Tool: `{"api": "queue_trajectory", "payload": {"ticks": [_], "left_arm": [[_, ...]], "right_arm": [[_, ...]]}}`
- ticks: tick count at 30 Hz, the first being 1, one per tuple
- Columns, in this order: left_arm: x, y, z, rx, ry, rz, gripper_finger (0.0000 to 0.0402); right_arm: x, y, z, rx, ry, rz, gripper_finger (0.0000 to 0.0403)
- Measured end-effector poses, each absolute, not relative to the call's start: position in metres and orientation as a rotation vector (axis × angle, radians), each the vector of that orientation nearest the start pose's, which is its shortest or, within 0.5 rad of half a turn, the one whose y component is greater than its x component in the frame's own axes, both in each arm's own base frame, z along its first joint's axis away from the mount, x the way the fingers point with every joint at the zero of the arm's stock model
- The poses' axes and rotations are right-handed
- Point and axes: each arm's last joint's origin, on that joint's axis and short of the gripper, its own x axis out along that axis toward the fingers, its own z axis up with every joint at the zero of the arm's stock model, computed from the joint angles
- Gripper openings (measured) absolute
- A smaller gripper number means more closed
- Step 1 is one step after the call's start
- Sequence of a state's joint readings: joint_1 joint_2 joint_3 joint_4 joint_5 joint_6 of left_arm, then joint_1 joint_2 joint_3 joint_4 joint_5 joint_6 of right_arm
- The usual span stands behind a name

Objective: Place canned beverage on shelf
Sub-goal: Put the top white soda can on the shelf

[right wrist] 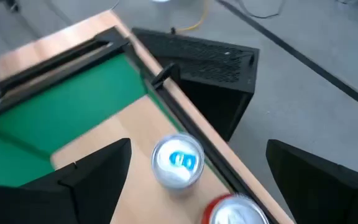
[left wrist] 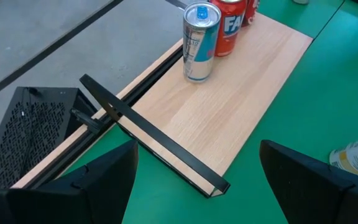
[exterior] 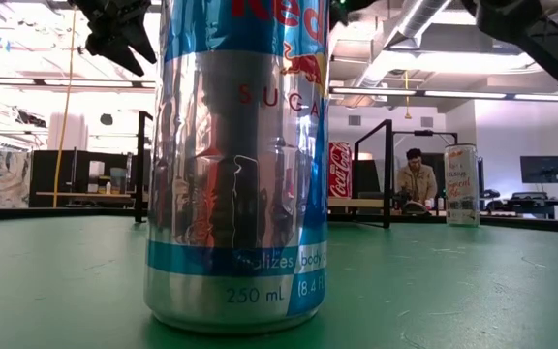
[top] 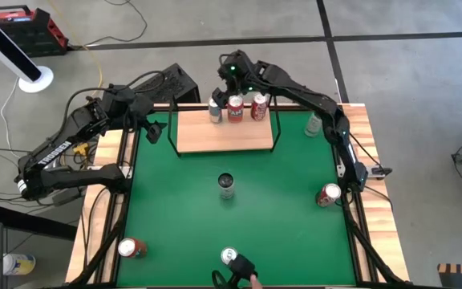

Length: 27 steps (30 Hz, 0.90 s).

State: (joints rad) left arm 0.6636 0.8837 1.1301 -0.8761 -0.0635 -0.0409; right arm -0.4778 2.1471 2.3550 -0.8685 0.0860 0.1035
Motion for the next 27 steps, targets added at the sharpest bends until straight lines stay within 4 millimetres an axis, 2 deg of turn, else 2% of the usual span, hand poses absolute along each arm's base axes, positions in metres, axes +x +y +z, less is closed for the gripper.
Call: {"api": "queue_trajectory", "payload": {"ticks": [7,14,20,27], "left_arm": [[0.121,0.095,0.369,-0.229,0.6,0.675,0.032],[0.121,0.096,0.369,-0.27,0.573,0.697,0.032],[0.121,0.096,0.37,-0.349,0.545,0.712,0.032],[0.121,0.092,0.371,-0.408,0.519,0.649,0.032]], "right_arm": [[0.39,-0.193,0.398,0.171,0.726,-0.518,0.0399],[0.364,-0.163,0.405,0.133,0.936,-0.442,0.0399],[0.342,-0.144,0.415,0.131,1.037,-0.405,0.0399],[0.297,-0.108,0.44,0.101,1.022,-0.382,0.0399]]}}
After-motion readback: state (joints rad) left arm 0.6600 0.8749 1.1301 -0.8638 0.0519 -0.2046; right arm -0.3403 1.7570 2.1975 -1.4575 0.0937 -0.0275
